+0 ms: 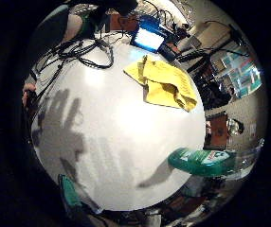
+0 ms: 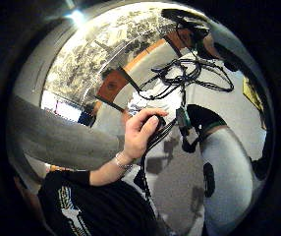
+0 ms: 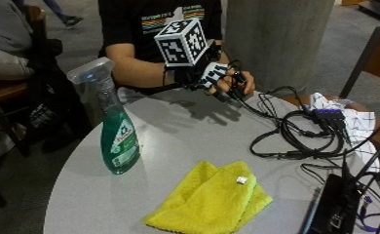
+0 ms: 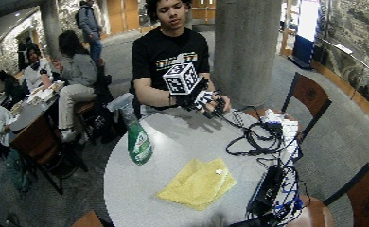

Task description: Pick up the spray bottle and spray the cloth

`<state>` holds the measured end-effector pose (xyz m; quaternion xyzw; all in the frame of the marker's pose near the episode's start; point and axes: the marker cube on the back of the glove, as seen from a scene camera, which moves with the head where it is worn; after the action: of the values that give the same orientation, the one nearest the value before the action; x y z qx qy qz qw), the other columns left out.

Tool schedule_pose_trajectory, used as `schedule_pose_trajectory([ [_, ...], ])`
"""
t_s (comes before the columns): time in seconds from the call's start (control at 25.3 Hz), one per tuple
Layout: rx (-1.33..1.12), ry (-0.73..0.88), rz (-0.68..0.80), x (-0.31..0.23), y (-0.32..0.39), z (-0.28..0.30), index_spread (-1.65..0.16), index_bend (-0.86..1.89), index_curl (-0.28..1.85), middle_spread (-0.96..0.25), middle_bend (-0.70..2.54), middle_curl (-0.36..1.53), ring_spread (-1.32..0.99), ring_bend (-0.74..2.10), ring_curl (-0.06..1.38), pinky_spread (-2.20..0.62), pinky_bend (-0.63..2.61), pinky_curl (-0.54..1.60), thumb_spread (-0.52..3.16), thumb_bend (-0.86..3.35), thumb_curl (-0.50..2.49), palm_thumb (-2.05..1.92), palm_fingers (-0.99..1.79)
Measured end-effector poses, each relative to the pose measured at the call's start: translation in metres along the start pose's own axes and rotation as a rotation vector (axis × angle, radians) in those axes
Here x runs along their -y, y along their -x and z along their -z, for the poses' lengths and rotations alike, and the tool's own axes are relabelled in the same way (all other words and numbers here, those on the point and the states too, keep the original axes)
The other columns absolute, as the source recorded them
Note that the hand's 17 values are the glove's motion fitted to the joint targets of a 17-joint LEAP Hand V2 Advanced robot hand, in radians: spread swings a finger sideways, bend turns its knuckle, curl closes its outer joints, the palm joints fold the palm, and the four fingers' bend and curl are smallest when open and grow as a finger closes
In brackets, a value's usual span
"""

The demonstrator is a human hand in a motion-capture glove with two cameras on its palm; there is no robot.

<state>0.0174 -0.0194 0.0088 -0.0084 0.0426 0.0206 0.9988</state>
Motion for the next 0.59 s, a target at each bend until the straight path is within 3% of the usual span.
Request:
schedule_pose_trajectory([
  [0.24,0.016,-0.040,-0.051,-0.064,-0.002,0.012,-0.32,0.13,0.25,0.01,0.34,0.30,0.01,0.33,0.26,0.25,0.26,0.25,1.03,0.29,0.27,0.70,0.70],
  [0.59,-0.049,-0.268,-0.242,-0.197,-0.007,0.054,-0.33,0.14,0.26,0.00,0.34,0.33,-0.01,0.33,0.28,0.25,0.23,0.27,1.06,0.22,0.30,0.71,0.75],
])
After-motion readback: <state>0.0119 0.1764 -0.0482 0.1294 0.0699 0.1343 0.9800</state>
